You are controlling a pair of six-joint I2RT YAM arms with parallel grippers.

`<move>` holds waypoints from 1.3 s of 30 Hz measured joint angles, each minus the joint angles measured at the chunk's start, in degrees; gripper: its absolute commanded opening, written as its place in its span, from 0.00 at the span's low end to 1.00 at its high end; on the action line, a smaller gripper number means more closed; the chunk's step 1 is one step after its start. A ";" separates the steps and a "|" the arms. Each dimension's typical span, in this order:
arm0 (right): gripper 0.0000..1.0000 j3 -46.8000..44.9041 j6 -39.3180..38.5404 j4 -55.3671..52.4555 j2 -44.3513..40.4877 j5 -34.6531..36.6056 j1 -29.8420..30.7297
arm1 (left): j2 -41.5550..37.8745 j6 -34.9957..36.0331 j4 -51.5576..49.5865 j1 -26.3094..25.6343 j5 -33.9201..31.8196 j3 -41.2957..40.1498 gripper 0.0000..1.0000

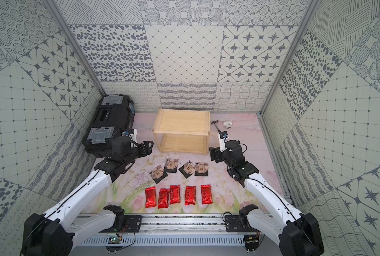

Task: Place the tea bags on the shelf by color
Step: Move the shelf to the center of the board.

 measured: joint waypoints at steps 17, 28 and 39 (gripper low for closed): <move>0.35 15.98 -0.28 11.96 29.94 -11.41 -7.10 | 23.52 -6.40 0.11 -1.88 0.74 13.46 0.47; 0.26 29.59 -0.74 15.02 43.08 -16.00 -7.37 | 35.93 -6.43 0.22 -0.70 -1.84 26.10 0.37; 0.24 38.73 -2.67 15.78 50.97 -15.74 -7.37 | 42.05 -5.46 0.63 1.90 -2.78 33.42 0.44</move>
